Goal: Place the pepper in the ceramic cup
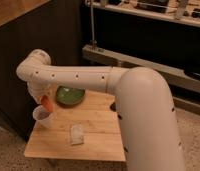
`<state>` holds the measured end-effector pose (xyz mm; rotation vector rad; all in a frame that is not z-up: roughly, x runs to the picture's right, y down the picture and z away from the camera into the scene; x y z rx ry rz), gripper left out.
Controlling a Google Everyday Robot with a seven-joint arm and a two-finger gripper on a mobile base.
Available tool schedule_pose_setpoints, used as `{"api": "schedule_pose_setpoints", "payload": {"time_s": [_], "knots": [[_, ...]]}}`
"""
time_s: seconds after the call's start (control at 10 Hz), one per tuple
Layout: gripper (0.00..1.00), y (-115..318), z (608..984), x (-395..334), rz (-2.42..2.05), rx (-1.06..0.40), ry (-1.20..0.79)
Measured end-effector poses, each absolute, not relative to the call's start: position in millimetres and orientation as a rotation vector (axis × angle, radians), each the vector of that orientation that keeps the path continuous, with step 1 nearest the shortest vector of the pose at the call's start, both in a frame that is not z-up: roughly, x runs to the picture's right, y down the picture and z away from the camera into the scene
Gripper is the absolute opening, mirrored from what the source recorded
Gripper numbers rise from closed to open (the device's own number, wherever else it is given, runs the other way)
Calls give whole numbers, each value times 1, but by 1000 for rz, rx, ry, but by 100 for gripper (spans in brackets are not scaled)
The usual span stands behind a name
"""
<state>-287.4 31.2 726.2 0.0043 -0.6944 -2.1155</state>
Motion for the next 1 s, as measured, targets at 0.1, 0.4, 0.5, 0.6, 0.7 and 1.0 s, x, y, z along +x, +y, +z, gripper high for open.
{"api": "schedule_pose_setpoints", "payload": {"time_s": [0.1, 0.4, 0.5, 0.6, 0.7, 1.0], "knots": [[3, 31, 726, -288, -2116, 3, -695], [3, 32, 725, -292, -2126, 5, -699], [3, 32, 725, -292, -2127, 5, -700], [3, 32, 726, -292, -2127, 4, -700], [3, 33, 726, -293, -2129, 5, -701], [3, 33, 725, -295, -2133, 6, -703]]}}
